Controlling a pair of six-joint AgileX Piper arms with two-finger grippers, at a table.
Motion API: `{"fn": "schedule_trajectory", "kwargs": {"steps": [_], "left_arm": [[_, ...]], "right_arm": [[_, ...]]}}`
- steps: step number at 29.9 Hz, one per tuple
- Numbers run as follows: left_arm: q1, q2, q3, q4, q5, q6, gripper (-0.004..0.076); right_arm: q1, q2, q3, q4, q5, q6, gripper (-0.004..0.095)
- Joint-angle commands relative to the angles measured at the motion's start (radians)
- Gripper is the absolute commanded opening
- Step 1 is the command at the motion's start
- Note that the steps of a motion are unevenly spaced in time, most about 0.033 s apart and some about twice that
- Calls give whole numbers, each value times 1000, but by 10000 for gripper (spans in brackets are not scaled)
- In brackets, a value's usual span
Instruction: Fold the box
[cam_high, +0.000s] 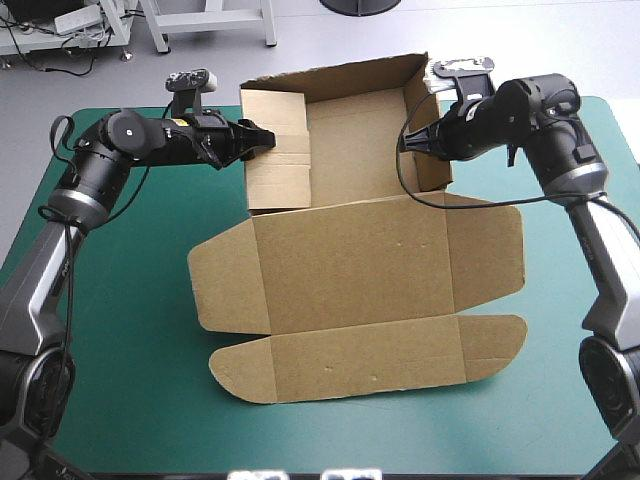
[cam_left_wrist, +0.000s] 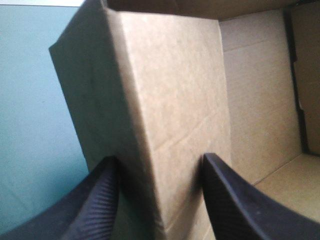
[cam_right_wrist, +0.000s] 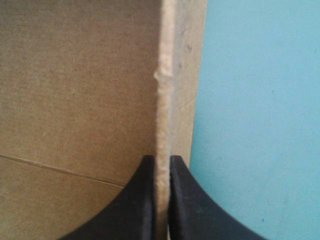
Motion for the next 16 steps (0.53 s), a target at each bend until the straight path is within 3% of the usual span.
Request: {"fn": "schedule_trajectory", "kwargs": {"steps": [1,7,16], "left_arm": [[-9,-52,-36,23,-9,-69,357],[-34,-52,-36,148,-10,-160,309],[-86,-52,-36,269,-45,-245,222]], "right_arm": [[44,-41,-25,23,-70,40,-2],[83,-21,-29,22,-88,74,-2],[152,-7,-29,-76,-92,131,-2]]}}
